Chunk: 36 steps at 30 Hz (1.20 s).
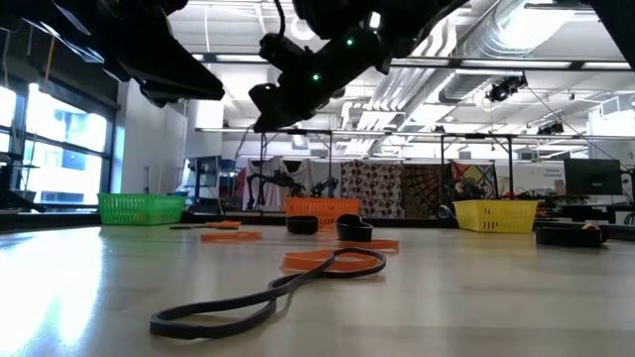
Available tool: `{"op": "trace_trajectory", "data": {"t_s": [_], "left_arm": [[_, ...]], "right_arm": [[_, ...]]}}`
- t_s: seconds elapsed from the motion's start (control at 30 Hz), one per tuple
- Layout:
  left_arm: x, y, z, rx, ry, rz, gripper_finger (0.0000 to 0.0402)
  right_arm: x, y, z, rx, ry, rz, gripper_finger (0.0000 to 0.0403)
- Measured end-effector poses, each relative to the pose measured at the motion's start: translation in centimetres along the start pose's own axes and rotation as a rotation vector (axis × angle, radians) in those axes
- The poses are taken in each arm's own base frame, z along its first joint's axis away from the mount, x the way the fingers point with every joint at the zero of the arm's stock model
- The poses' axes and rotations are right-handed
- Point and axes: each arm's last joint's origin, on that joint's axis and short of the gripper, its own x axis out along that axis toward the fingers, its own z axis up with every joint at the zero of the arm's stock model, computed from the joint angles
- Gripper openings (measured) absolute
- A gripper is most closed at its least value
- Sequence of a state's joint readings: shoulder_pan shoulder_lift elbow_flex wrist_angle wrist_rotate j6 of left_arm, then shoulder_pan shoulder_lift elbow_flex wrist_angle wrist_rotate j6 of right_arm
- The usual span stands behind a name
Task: Sort rubber bands into baskets
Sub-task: Put the middle left blue rubber band into the orange bin
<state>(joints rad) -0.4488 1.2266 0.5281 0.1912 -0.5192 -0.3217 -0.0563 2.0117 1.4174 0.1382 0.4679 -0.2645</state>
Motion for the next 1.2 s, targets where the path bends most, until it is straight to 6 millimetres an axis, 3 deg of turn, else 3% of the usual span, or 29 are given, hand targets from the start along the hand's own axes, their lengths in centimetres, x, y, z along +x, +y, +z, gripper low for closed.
{"op": "trace_trajectory", "data": {"t_s": [0.3, 0.73, 1.0, 1.2], "left_arm": [[-0.1, 2.1, -3.4, -0.125, -0.153, -0.078, 0.0002], [-0.1, 3.0, -3.9, -0.09, -0.186, -0.055, 0.0], [-0.1, 2.9, -4.0, -0.103, -0.182, -0.065, 0.0], [-0.1, 3.0, -3.9, -0.104, -0.183, -0.059, 0.0]], "right_arm": [[1.6, -5.6, 0.2, -0.012, 0.146, -0.069, 0.0], [1.9, -13.2, 2.0, -0.065, 0.267, -0.198, 0.0], [2.5, -16.9, -0.5, -0.007, 0.367, -0.179, 0.0], [3.1, -18.5, -2.7, 0.091, 0.371, -0.11, 0.0]]}}
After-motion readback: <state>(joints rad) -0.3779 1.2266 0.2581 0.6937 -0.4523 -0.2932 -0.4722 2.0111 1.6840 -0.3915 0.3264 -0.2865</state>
